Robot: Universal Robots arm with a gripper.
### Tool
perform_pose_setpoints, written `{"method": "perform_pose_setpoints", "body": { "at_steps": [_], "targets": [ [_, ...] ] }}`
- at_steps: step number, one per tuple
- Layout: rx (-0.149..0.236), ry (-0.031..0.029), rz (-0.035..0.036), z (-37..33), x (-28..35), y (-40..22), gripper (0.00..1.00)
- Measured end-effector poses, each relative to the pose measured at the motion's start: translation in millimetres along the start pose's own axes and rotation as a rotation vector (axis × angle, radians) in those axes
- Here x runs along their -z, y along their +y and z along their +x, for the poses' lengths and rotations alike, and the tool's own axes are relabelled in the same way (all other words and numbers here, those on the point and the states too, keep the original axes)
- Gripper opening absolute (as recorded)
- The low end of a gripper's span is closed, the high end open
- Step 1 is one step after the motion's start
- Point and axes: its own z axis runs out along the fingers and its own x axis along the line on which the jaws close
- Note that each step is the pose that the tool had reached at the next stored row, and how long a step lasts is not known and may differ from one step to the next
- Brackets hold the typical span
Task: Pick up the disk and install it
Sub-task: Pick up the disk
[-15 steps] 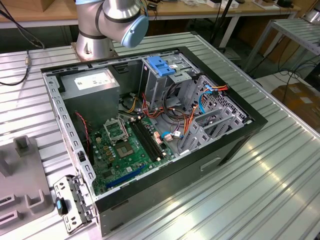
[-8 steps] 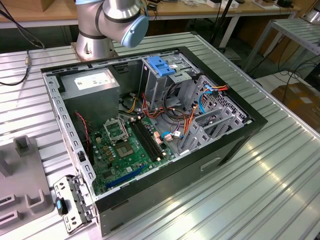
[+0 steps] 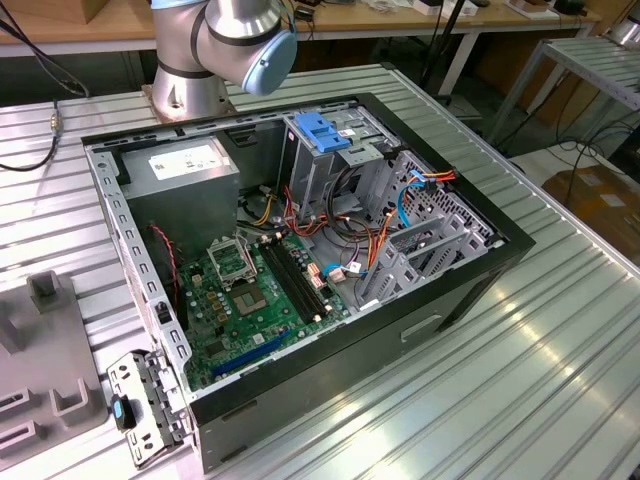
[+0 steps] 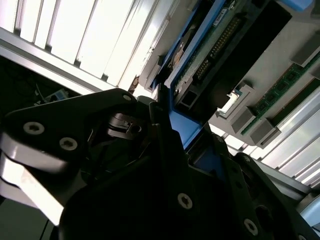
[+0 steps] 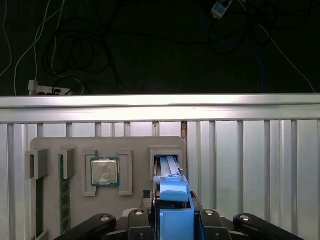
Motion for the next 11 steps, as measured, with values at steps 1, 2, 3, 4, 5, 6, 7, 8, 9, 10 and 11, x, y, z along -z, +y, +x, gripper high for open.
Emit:
{"method": "perform_pose_setpoints", "body": {
  "at_steps": [1,2,3,4,5,6,7,8,9,10,11],
  "targets": [
    [0.0,0.0,0.0001,0.0,0.2,0.0,0.37],
    [0.0,-0.0001,0.0002,0.0,0.5,0.0,0.37],
    [0.0,0.0,0.0001,0.0,1.0,0.0,0.37],
    [0.0,0.0001,-0.0001,0.0,1.7,0.0,0.37],
    [0.0,0.0,0.0,-0.1,2.7,0.0,0.37],
    [0.0,0.0,0.0,-0.1,3.2,0.1,0.37],
    [0.0,0.0,0.0001,-0.1,3.6,0.1,0.37],
    [0.0,0.0001,0.0,-0.1,4.0,0.1,0.37],
    [0.0,0.0,0.0001,-0.1,4.1,0.0,0.37],
    [0.0,0.0,0.0,-0.1,4.1,0.0,0.37],
    [0.0,0.0,0.0,-0.1,4.1,0.1,0.37]
  ]
}}
